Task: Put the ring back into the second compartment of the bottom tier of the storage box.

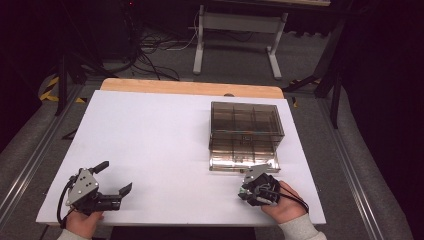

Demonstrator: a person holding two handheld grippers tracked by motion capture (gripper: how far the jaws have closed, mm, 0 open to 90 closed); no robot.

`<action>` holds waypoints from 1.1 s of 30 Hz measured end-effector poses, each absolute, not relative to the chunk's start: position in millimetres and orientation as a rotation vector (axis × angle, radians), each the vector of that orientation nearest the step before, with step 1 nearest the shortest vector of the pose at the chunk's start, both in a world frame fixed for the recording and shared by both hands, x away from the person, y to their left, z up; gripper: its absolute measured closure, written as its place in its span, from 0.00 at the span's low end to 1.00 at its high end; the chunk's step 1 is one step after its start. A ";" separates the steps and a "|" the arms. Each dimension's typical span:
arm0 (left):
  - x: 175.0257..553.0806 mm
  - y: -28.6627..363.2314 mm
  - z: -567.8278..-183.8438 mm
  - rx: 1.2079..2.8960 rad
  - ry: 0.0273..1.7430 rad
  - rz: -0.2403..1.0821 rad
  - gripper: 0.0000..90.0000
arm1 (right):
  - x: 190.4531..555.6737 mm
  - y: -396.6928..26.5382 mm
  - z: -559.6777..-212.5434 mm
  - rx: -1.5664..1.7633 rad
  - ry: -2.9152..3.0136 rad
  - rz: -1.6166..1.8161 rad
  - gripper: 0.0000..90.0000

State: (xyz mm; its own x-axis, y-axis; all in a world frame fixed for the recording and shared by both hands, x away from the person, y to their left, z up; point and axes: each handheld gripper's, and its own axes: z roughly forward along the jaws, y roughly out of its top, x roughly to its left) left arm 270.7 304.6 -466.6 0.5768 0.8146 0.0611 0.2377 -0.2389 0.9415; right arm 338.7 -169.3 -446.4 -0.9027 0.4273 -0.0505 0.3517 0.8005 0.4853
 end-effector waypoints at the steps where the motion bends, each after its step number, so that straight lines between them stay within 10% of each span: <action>1: 270.8 304.5 -466.7 1.770 0.868 0.695 0.01 | 338.6 -169.5 -446.2 0.616 2.828 0.717 0.76; 33: 270.9 304.5 -466.5 1.772 0.865 0.696 0.01 | 330.2 -178.8 -425.7 0.604 2.662 0.883 0.82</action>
State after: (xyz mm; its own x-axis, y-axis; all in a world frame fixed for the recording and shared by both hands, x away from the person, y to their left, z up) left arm 270.9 304.5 -466.5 0.5783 0.8133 0.0636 0.2360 -0.2414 0.9413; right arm 330.2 -178.8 -425.7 -0.8761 0.4662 -0.1231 0.3003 0.7272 0.6172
